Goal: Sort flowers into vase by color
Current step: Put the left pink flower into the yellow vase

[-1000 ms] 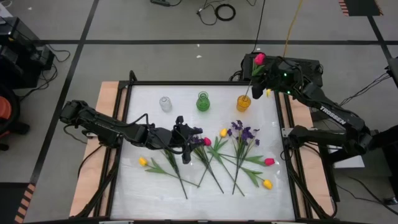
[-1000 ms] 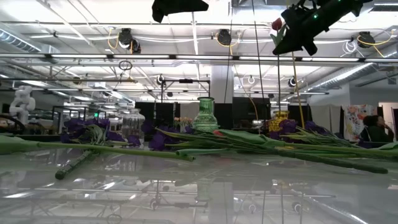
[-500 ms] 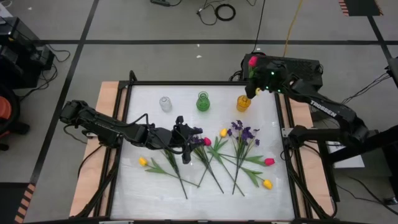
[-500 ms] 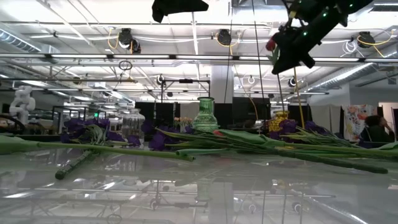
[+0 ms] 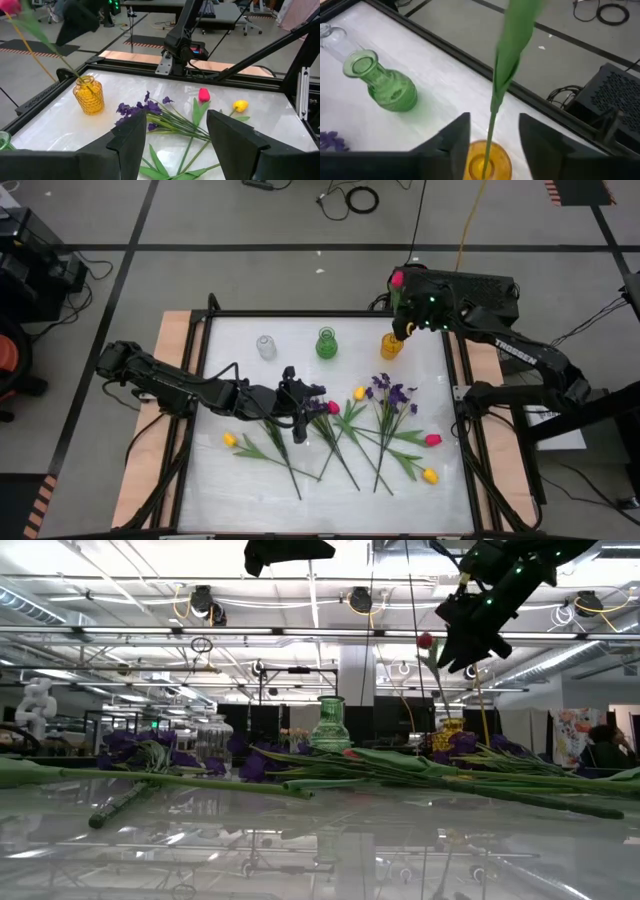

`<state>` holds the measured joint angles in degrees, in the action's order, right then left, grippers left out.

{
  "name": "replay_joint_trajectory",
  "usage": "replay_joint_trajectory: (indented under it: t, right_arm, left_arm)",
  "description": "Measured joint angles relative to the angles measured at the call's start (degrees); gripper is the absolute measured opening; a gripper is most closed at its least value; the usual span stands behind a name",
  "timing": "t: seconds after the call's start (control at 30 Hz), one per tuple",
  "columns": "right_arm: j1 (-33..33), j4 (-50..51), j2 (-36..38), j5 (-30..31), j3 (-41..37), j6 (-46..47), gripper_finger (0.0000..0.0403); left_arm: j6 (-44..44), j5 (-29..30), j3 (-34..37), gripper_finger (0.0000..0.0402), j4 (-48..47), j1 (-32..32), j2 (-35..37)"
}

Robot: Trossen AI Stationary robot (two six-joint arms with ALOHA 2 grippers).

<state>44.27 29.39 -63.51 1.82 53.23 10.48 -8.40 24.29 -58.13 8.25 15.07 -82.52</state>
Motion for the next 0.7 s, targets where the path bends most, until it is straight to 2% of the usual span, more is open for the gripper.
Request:
replay_joint_trajectory:
  t: [0.17,0.27,0.53,0.7]
  right_arm:
    - [-1.0,4.6,6.6,-0.4,0.0,0.5,0.0228]
    - [-3.4,6.4,12.7,-0.7,0.0,1.2,0.0250]
    - [-16.3,8.3,27.2,-5.2,-0.4,7.5,0.0256]
    - [-28.2,-3.0,28.9,-5.2,-8.4,13.2,0.0254]
  left_arm:
    - [0.3,0.0,0.0,0.0216,-0.5,0.0,0.0]
    - [0.3,0.0,0.0,0.0216,-0.9,-0.1,0.0]
    - [0.0,0.0,0.0,0.0216,-1.9,-0.9,-0.2]
    - [-0.3,0.0,0.6,0.0216,-6.0,-1.2,-2.0]
